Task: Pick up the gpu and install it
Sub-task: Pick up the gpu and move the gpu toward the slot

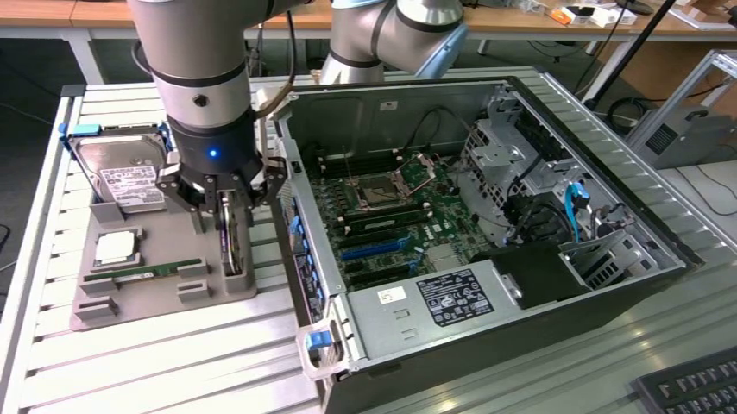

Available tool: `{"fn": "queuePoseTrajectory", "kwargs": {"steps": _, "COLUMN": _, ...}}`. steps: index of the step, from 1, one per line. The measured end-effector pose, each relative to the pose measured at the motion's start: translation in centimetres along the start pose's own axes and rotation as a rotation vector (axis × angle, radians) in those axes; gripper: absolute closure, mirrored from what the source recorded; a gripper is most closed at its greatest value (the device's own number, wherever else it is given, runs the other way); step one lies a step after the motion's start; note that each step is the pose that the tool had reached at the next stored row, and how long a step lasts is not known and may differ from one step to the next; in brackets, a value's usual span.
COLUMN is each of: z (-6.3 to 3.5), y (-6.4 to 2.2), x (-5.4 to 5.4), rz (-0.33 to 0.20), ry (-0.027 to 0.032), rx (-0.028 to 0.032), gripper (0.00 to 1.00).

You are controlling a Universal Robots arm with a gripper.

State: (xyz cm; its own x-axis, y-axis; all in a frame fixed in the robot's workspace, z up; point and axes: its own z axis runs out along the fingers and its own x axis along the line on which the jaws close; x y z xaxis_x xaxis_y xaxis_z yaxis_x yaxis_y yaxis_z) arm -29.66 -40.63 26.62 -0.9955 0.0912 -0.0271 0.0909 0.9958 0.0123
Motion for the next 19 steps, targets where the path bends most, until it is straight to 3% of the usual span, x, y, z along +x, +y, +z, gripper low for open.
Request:
{"fn": "queuePoseTrajectory", "kwargs": {"steps": 10, "z": 0.15, "y": 0.71, "x": 0.5, "rz": 0.000, "ry": -0.0003, "rx": 0.0007, "gripper": 0.58}}
{"fn": "queuePoseTrajectory", "kwargs": {"steps": 15, "z": 0.30, "y": 1.63, "x": 0.7, "rz": 0.000, "ry": -0.0004, "rx": 0.0005, "gripper": 0.58}}
{"fn": "queuePoseTrajectory", "kwargs": {"steps": 19, "z": 0.45, "y": 1.86, "x": 1.0, "rz": 0.000, "ry": -0.0004, "rx": 0.0006, "gripper": 0.58}}
